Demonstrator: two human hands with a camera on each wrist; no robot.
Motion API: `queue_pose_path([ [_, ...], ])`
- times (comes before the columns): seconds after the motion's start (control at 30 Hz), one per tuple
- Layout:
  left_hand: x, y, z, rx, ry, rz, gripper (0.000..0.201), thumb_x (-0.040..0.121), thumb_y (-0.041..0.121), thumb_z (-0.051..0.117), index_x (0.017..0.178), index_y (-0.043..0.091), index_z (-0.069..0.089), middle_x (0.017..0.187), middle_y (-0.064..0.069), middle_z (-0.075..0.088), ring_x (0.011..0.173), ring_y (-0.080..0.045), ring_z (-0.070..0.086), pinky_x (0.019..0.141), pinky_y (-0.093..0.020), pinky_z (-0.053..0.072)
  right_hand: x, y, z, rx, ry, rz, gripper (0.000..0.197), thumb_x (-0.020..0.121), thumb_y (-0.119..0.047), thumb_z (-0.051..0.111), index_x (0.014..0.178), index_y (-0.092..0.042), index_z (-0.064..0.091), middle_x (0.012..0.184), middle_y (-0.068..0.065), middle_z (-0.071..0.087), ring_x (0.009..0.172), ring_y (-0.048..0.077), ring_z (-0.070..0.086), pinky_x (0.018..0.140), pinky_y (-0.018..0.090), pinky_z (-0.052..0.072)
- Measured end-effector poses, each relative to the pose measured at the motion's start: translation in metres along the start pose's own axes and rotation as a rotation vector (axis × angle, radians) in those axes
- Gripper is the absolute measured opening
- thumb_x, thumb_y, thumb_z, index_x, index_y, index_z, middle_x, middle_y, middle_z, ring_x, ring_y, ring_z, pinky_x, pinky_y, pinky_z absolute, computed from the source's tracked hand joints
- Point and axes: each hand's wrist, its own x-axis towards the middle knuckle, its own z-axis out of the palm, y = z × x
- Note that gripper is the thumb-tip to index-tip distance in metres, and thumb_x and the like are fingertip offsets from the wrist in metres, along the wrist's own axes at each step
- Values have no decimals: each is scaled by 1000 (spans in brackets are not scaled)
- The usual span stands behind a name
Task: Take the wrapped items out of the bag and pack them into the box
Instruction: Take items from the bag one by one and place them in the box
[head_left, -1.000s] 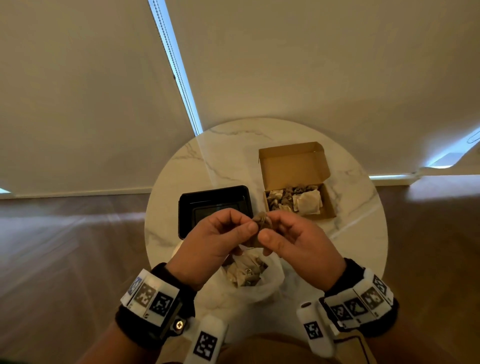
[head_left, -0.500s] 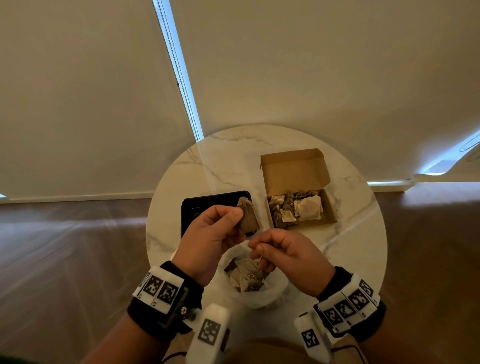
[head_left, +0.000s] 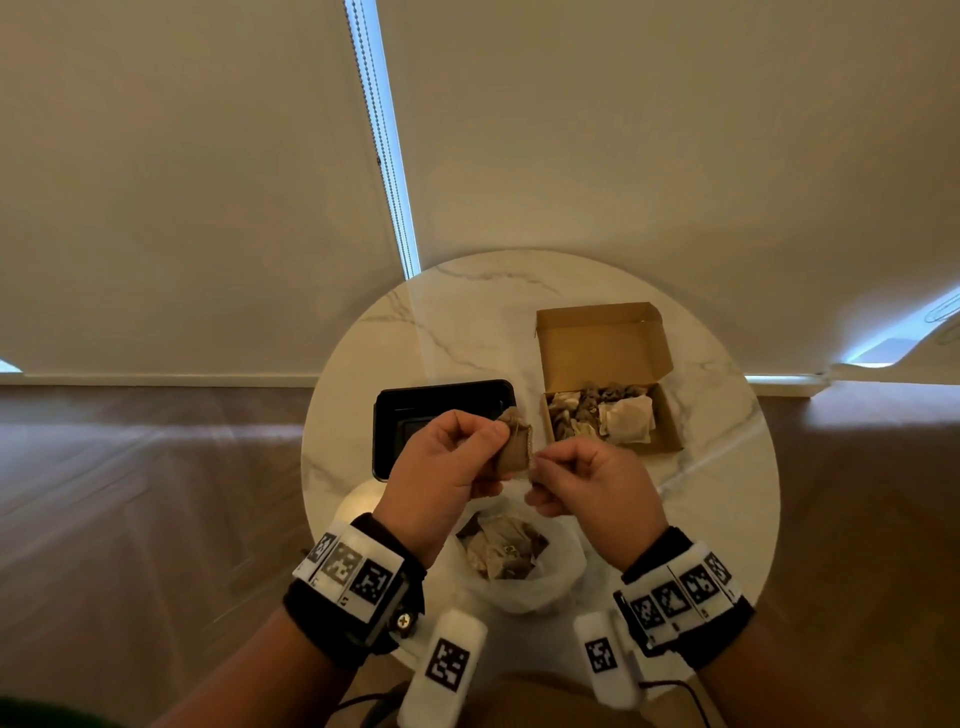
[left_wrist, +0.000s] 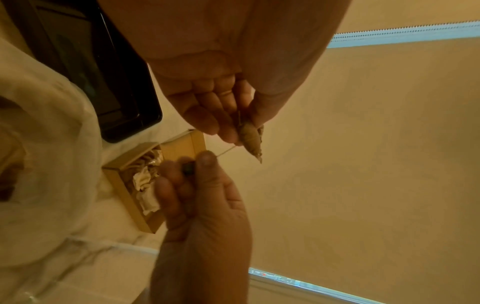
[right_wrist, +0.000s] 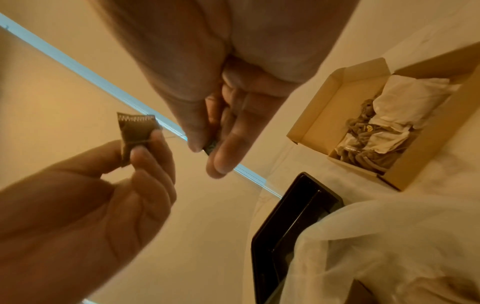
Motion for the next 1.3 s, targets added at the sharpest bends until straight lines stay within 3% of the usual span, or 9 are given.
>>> queue_pose_path([
  [0.2,6,-11,-6,179,34,9,20,97,20,70,99,0,66,84,-11,75,71,-18,68,67,-31,58,17,-13,11,25,86,-20,4,94,-6,70,90,-8,70,77,11,75,68,27,74,62,41,64],
  [0.37,14,-14,-8,387,95,166,12,97,21,69,90,11,67,83,-11,72,70,-17,66,68,-35,59,24,-16,24,83,77,29,9,96,-7,68,88,-11,69,76,6,76,70,22,75,60,38,63],
  [0.5,15,-16,-8,612,137,333,9,96,27,68,89,22,64,79,3,68,67,-3,60,64,-19,54,22,-15,28,170,63,63,11,100,-7,61,99,-7,72,87,9,78,82,22,77,69,38,64],
  [0.63,16,-21,-10,620,141,372,10,95,26,67,87,25,63,79,5,67,70,-7,62,64,-19,54,17,-16,28,212,53,33,15,101,-15,61,106,-7,74,95,13,78,90,26,77,77,45,64],
  [0.8,20,-27,-13,481,118,257,11,93,22,72,87,15,67,82,-3,72,71,-13,67,67,-26,58,10,-7,25,149,-12,-34,22,91,-6,73,112,-14,70,99,9,77,92,23,76,72,31,63],
  [0.9,21,-28,-15,259,47,14,13,94,19,71,84,12,65,85,-13,73,76,-18,69,69,-32,55,8,2,22,73,-27,-58,29,90,-1,73,115,-16,67,92,-4,77,87,14,74,70,24,59],
  [1.1,29,-49,-14,-4,-78,-316,12,96,20,67,84,18,71,84,-4,71,78,-19,66,73,-35,53,2,22,13,-107,16,-87,34,88,-6,77,116,-20,65,92,-4,72,82,1,69,73,16,53],
  [1.2,35,-73,-12,164,-107,-340,14,98,22,65,99,9,71,86,-6,71,77,-18,66,74,-34,57,-7,36,-1,-174,82,-59,35,87,-10,78,116,-24,65,95,-5,72,84,6,68,73,18,54],
  [1.3,47,-112,-10,800,-177,-127,15,98,25,65,96,13,73,88,-1,71,78,-14,65,81,-36,60,-20,55,-18,-187,113,-2,34,87,-13,78,114,-29,66,98,-3,74,88,20,71,79,32,60],
])
